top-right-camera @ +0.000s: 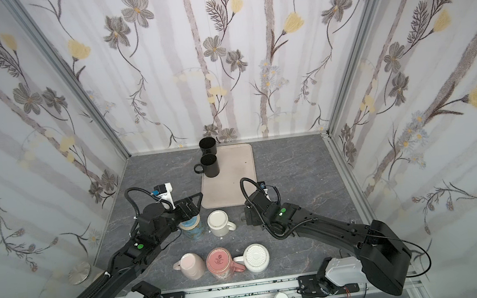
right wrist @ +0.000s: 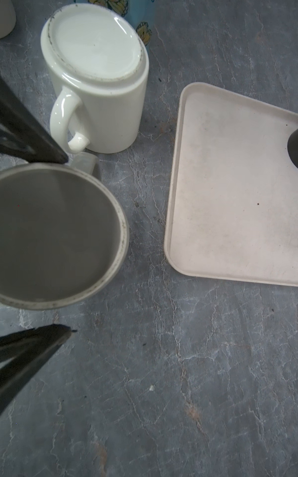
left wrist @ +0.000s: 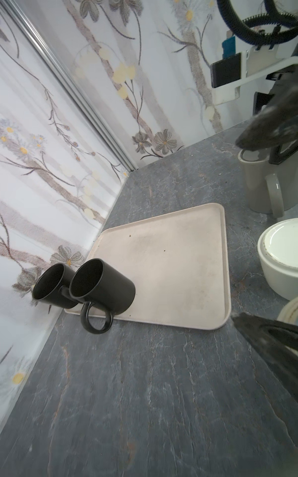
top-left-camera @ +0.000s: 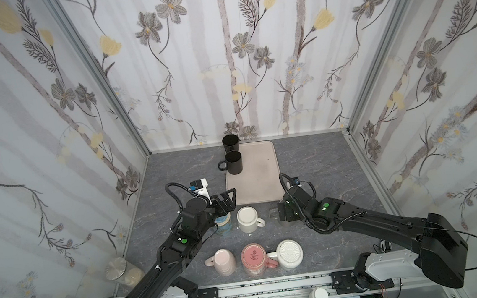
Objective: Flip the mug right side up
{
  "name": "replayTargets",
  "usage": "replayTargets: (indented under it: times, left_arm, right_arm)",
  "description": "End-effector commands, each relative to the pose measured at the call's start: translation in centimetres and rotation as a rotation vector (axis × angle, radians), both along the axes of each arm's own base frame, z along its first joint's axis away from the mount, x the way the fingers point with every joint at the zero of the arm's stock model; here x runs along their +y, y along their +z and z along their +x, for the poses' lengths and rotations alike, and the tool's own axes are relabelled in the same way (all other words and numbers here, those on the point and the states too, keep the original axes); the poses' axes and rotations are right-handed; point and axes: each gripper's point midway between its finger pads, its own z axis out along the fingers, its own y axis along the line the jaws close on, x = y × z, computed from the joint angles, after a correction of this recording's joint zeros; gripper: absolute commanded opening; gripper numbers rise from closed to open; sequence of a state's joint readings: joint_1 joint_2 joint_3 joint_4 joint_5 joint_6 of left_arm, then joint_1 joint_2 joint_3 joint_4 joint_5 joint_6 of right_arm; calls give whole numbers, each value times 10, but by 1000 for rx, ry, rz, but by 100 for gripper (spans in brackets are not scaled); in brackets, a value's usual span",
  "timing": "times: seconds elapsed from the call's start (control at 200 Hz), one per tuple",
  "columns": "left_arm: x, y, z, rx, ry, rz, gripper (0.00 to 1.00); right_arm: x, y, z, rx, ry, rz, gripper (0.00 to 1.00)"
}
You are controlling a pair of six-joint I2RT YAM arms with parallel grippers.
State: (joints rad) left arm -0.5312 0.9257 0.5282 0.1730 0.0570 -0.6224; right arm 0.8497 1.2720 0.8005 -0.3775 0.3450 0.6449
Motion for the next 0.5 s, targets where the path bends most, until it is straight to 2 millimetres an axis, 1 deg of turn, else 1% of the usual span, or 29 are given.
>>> replayTargets:
  times: [0.0,0.07,0.155,0.17,0.19,0.255,0.31,0.325,0.355,0.42,0.495]
  left_arm:
    - [-14,-1,0,0,-58,60,99]
    - [-30,-2,-1,2,-112,107,98]
    - [-52,-10,-4,11,-173,208,97]
    - [-57,-12,-5,14,-186,227,96]
    - [-61,-15,-5,18,-197,252,96]
    - [-79,-25,-8,34,-248,312,93]
    - [-93,-33,-12,35,-298,351,92]
    - [-96,-32,-14,28,-310,353,92]
    - [-104,-41,-15,39,-340,378,92]
    - [-118,-49,-22,20,-406,412,92]
    - [-134,-55,-34,-21,-497,437,92]
  right_arm:
    - [-8,8,1,-27,-5,0,97]
    - [-3,23,1,-71,36,50,98]
    - [-5,49,2,-144,43,101,99]
    - [-6,53,2,-156,42,105,99]
    - [-16,57,8,-168,9,111,99]
    - [-26,69,12,-200,-16,134,99]
    - [-34,75,15,-212,-36,152,99]
    - [-35,76,15,-214,-40,157,99]
    - [-39,79,16,-219,-48,166,99]
    - [-42,82,18,-224,-56,179,99]
    - [-42,85,18,-228,-58,202,99]
